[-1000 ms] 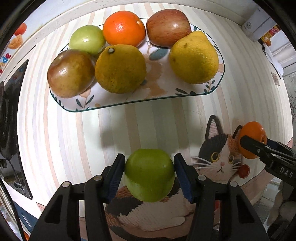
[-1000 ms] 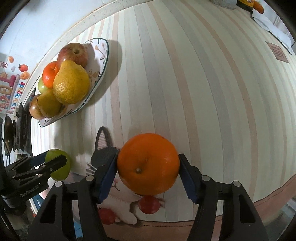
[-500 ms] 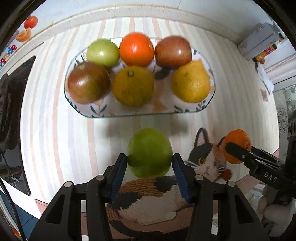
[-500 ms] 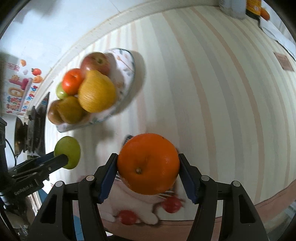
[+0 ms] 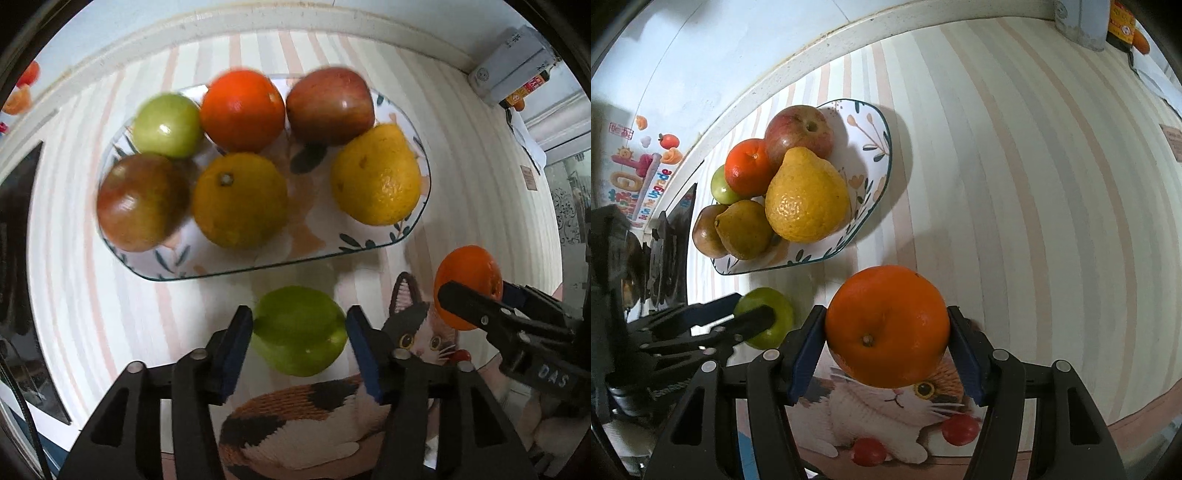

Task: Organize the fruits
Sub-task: 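Carry the orange onto the plate with the right tool while the left tool places the green apple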

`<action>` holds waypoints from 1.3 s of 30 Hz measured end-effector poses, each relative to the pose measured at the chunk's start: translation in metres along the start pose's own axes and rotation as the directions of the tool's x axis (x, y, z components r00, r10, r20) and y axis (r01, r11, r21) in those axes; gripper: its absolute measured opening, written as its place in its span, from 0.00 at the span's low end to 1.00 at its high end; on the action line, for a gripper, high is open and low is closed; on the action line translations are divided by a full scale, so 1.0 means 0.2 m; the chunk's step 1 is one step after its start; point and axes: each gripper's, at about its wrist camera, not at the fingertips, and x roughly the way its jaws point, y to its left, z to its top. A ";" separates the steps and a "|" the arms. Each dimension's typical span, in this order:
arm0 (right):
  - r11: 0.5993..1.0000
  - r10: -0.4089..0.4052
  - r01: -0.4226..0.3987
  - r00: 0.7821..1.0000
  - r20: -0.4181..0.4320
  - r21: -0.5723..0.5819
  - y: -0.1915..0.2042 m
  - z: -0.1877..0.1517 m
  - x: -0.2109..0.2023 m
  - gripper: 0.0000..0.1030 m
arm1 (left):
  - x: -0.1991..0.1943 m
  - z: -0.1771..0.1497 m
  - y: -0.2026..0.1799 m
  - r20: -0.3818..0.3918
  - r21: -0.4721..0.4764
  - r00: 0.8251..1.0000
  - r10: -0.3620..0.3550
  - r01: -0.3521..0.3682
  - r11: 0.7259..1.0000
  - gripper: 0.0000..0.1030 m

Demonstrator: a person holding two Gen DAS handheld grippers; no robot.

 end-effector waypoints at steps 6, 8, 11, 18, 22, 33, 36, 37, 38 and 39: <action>1.000 0.001 -0.001 1.000 0.008 0.020 -0.04 -0.01 -0.02 0.64 | 0.07 0.00 -0.05 -0.026 0.017 1.000 -0.002 0.003 1.000 0.58; 1.000 0.001 -0.001 1.000 0.014 0.022 -0.05 -0.01 -0.04 0.64 | 0.08 0.00 -0.06 -0.029 0.018 1.000 0.008 -0.008 1.000 0.58; 1.000 0.006 -0.007 1.000 0.025 0.027 -0.07 -0.01 -0.06 0.64 | 0.08 -0.01 -0.07 -0.032 -0.009 0.999 0.002 -0.003 1.000 0.58; 0.998 0.043 -0.045 0.997 0.059 0.032 -0.04 0.04 -0.14 0.64 | -0.23 -0.03 0.01 0.079 -0.056 0.996 -0.043 0.048 0.997 0.57; 0.997 0.066 -0.070 0.993 0.100 0.034 0.00 0.16 -0.18 0.64 | -0.39 0.04 0.07 0.150 -0.083 0.987 -0.054 0.067 0.994 0.57; 1.000 -0.003 0.003 0.991 0.133 0.000 0.15 0.58 -0.11 0.64 | -0.49 0.36 0.45 0.214 -0.245 0.976 -0.023 0.077 0.967 0.57; 1.000 -0.019 0.019 0.993 0.118 0.001 0.15 0.61 -0.07 0.64 | -0.42 0.45 0.58 0.183 -0.294 0.983 -0.004 0.059 0.954 0.57; 1.000 -0.020 0.020 0.993 0.114 0.002 0.14 0.61 -0.06 0.64 | -0.40 0.44 0.61 0.176 -0.304 0.984 0.000 0.055 0.951 0.57; 1.000 -0.021 0.020 0.994 0.109 0.004 0.14 0.61 -0.04 0.64 | -0.38 0.46 0.64 0.166 -0.314 0.986 0.004 0.049 0.948 0.57; 1.000 -0.023 0.023 0.994 0.105 0.004 0.14 0.61 -0.03 0.64 | -0.36 0.47 0.66 0.158 -0.327 0.987 0.009 0.044 0.944 0.57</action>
